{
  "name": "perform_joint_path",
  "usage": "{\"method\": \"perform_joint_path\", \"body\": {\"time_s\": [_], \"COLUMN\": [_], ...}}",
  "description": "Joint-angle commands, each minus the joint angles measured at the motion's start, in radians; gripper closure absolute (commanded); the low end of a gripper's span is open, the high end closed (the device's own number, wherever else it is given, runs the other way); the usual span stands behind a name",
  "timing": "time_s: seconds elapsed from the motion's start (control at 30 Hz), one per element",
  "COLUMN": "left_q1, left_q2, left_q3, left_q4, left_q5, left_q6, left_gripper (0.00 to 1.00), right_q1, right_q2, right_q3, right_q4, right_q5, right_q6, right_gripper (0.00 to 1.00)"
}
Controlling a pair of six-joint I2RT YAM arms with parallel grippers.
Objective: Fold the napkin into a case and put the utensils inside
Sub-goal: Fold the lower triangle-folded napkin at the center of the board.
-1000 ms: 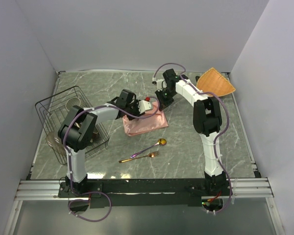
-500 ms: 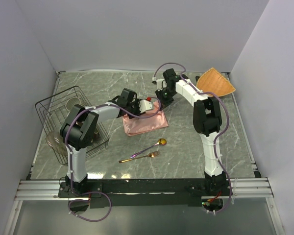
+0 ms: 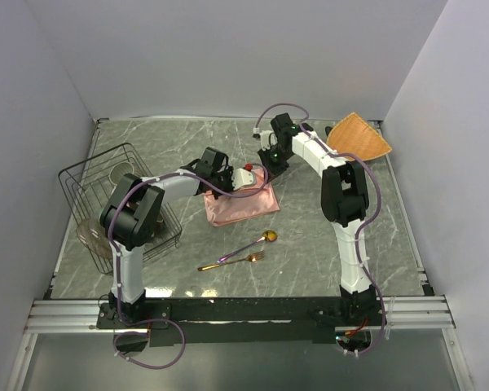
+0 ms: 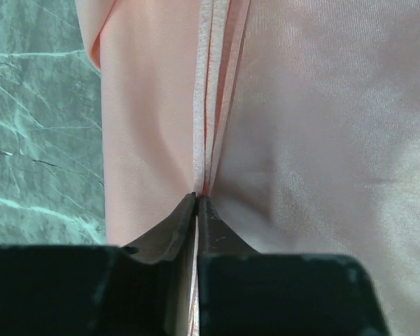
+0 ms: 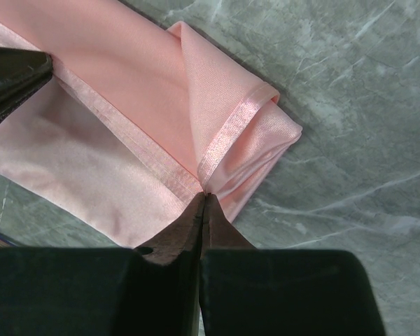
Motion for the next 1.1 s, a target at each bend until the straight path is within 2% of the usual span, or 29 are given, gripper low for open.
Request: {"method": "perform_joint_path", "body": {"time_s": [0.0, 0.1, 0.27, 0.3, 0.33, 0.4, 0.43, 0.57, 0.7, 0.8, 0.9, 1.07], "left_q1": [-0.005, -0.004, -0.007, -0.005, -0.007, -0.007, -0.005, -0.005, -0.005, -0.007, -0.005, -0.005], "left_q2": [0.01, 0.007, 0.009, 0.012, 0.013, 0.021, 0.023, 0.035, 0.044, 0.044, 0.041, 0.044], "left_q3": [0.051, 0.07, 0.081, 0.082, 0.082, 0.081, 0.079, 0.076, 0.074, 0.076, 0.084, 0.11], "left_q4": [-0.024, -0.024, -0.043, -0.048, -0.051, -0.059, -0.065, -0.067, -0.059, -0.053, -0.047, -0.059], "left_q5": [0.047, 0.054, 0.058, 0.048, 0.044, 0.037, 0.034, 0.026, 0.017, 0.017, 0.029, 0.035], "left_q6": [-0.005, -0.029, -0.022, -0.023, -0.023, -0.014, -0.01, -0.008, -0.005, -0.01, -0.019, -0.033], "left_gripper": [0.94, 0.99, 0.98, 0.94, 0.85, 0.79, 0.72, 0.61, 0.63, 0.75, 0.82, 0.84], "right_q1": [-0.005, -0.005, -0.008, -0.008, -0.008, -0.008, -0.008, -0.009, -0.011, -0.008, -0.009, -0.009], "right_q2": [0.003, -0.002, 0.001, 0.001, 0.001, 0.003, 0.001, 0.003, 0.007, 0.01, 0.01, 0.009], "right_q3": [0.046, 0.049, 0.054, 0.054, 0.052, 0.049, 0.048, 0.048, 0.051, 0.057, 0.06, 0.066], "right_q4": [0.007, 0.015, 0.016, 0.013, 0.015, 0.018, 0.018, 0.019, 0.019, 0.016, 0.018, 0.016], "right_q5": [-0.018, -0.02, -0.02, -0.021, -0.021, -0.021, -0.021, -0.021, -0.021, -0.023, -0.023, -0.023], "right_q6": [0.004, 0.009, 0.009, 0.008, 0.008, 0.008, 0.008, 0.008, 0.006, 0.004, 0.006, 0.006], "right_gripper": [1.0, 1.0, 1.0, 1.0, 1.0, 1.0, 1.0, 1.0, 1.0, 1.0, 1.0, 1.0]}}
